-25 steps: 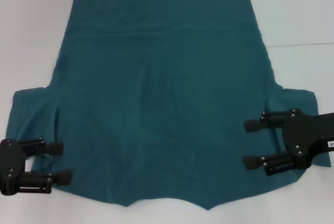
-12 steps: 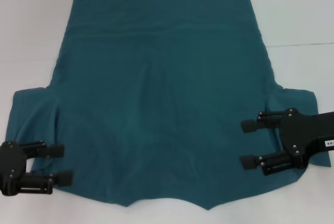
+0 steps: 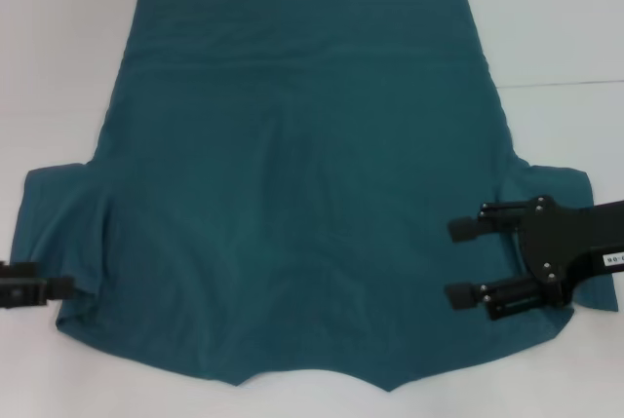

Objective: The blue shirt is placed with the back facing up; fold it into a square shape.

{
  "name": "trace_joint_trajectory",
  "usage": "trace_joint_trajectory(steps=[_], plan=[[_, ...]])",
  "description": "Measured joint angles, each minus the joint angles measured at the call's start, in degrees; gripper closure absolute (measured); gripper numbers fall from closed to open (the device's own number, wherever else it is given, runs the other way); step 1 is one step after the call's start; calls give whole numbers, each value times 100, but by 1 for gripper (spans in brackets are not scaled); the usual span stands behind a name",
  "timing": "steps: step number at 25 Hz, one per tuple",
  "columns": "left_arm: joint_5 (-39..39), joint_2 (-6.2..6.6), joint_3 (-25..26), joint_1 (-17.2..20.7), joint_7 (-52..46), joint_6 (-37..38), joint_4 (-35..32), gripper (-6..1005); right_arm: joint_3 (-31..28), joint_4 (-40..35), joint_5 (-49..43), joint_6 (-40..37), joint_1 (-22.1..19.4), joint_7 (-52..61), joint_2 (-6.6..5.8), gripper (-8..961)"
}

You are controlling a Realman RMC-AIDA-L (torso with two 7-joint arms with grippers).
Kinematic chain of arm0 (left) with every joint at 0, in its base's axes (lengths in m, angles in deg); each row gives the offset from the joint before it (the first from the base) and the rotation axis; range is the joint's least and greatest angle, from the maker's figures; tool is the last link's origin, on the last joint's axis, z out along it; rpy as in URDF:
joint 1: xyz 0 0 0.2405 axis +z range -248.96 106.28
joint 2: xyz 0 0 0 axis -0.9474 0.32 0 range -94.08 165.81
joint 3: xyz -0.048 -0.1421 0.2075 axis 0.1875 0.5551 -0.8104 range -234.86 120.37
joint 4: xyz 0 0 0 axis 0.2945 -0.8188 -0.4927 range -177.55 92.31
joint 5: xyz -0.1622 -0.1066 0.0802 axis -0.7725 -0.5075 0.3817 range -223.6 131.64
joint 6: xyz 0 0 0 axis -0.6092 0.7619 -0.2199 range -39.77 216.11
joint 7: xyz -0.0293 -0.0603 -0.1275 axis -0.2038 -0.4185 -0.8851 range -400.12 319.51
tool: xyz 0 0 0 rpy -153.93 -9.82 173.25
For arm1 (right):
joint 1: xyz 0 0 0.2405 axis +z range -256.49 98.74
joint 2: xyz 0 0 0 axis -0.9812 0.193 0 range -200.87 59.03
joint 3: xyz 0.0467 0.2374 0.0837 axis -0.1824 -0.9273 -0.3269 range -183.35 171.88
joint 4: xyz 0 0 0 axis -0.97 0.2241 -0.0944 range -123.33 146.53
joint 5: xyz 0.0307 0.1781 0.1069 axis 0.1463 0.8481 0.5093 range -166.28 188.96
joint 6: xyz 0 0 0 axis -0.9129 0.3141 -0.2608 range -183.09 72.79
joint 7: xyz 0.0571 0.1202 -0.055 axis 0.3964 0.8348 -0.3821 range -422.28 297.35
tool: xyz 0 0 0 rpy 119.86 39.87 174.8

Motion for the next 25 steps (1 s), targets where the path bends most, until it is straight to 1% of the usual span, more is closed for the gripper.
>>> trace_joint_trajectory(steps=[2,7,13,19,25], plan=[[308,0,-19,-28,-343,-370,-18,94,0,0,-10,7,20,1,10,28],[766,-5,-60,-156,-910,-1003,125,94,47,6,-15,82,34,3,21,30],[1101,4,-148,-293,-1225,-1338,370,95,61,14,-17,100,49,3,21,31],[1429,-114,-614,-280,-1628,-2032,394,95,61,70,-17,143,90,4,21,33],[1596,-173,-680,-275,-1777,-2522,414,95,71,156,-23,210,139,11,27,35]])
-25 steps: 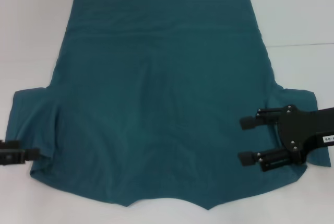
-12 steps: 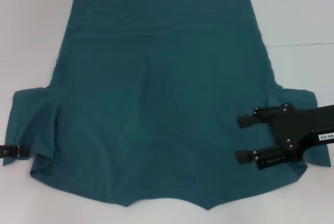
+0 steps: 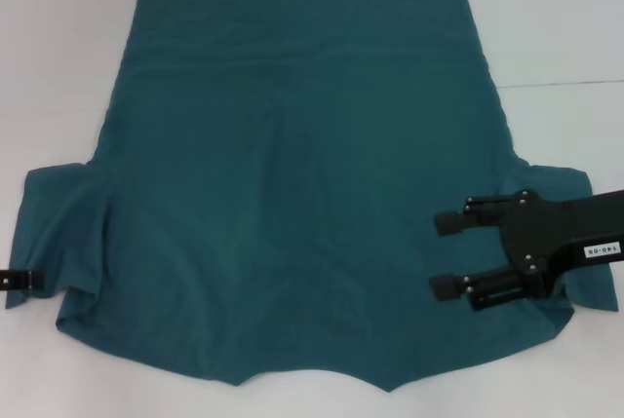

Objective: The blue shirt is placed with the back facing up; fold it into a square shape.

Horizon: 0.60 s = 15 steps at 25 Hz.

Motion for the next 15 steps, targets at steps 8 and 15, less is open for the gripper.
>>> trace_joint_trajectory(steps=[8,15], plan=[[406,-142,-56,-68,-51,-523,157,95,72,6,-2,111,83,50,-4,37],[408,-179,-56,-81,-54,-598,209,95,168,11,8,177,121,72,4,40]])
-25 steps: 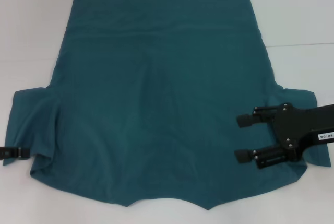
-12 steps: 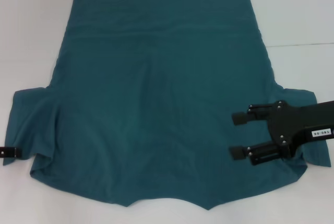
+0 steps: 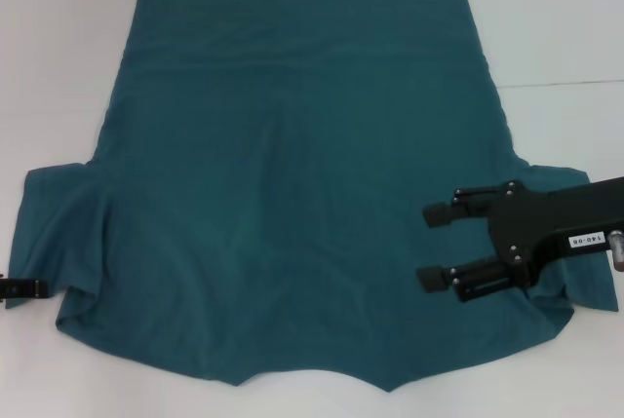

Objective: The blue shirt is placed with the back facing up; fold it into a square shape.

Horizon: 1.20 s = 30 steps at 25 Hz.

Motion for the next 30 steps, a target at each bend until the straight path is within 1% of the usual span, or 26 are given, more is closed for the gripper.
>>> trace_joint_trajectory(steps=[8,17,22,23,24,25,27,30], plan=[[0,-25,0,-15,-4,-130,17,94,8,0,24,1,44,0,-4,42],[24,-6,-3,-115,-5,-233,199,96,7,13,25,48,48,0,-4,45],[34,-29,-39,-161,17,-311,270,96,7,13,4,118,44,4,-4,46],[52,-68,-64,-162,76,-371,281,97,7,13,4,130,42,7,-4,46],[52,-68,-64,-162,76,-371,281,97,7,12,3,146,40,10,-4,47],[89,-99,-72,-163,91,-413,266,97,7,12,2,151,39,14,-4,47],[174,-147,-76,-171,67,-480,231,180,7,12,0,160,38,24,-4,48],[210,-152,-90,-185,33,-502,235,305,17,16,-2,184,42,29,-4,58]])
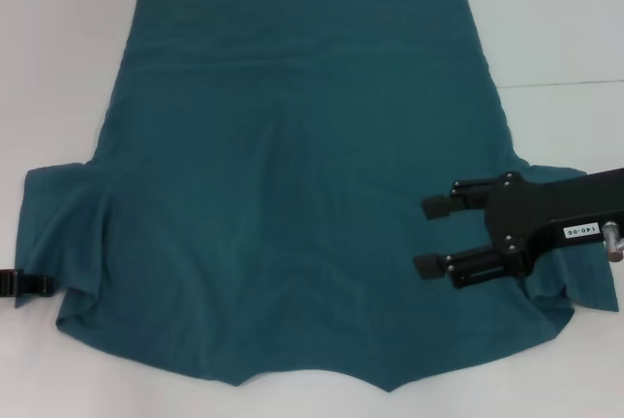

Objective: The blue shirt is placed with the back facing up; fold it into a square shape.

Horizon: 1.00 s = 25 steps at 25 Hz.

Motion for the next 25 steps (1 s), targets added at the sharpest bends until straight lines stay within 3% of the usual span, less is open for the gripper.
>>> trace_joint_trajectory(steps=[9,14,18,25], plan=[[13,-5,-51,-23,-41,9,-19,544,34,61,30,-2,17,4,0,75],[17,-4,-53,-38,-48,-15,-18,754,35,63,33,-28,20,22,0,75],[-15,6,-55,-44,-48,-35,-16,978,35,64,36,-31,21,23,0,76],[-53,35,-26,-64,-50,16,-69,997,2,63,101,-34,12,23,0,77]])
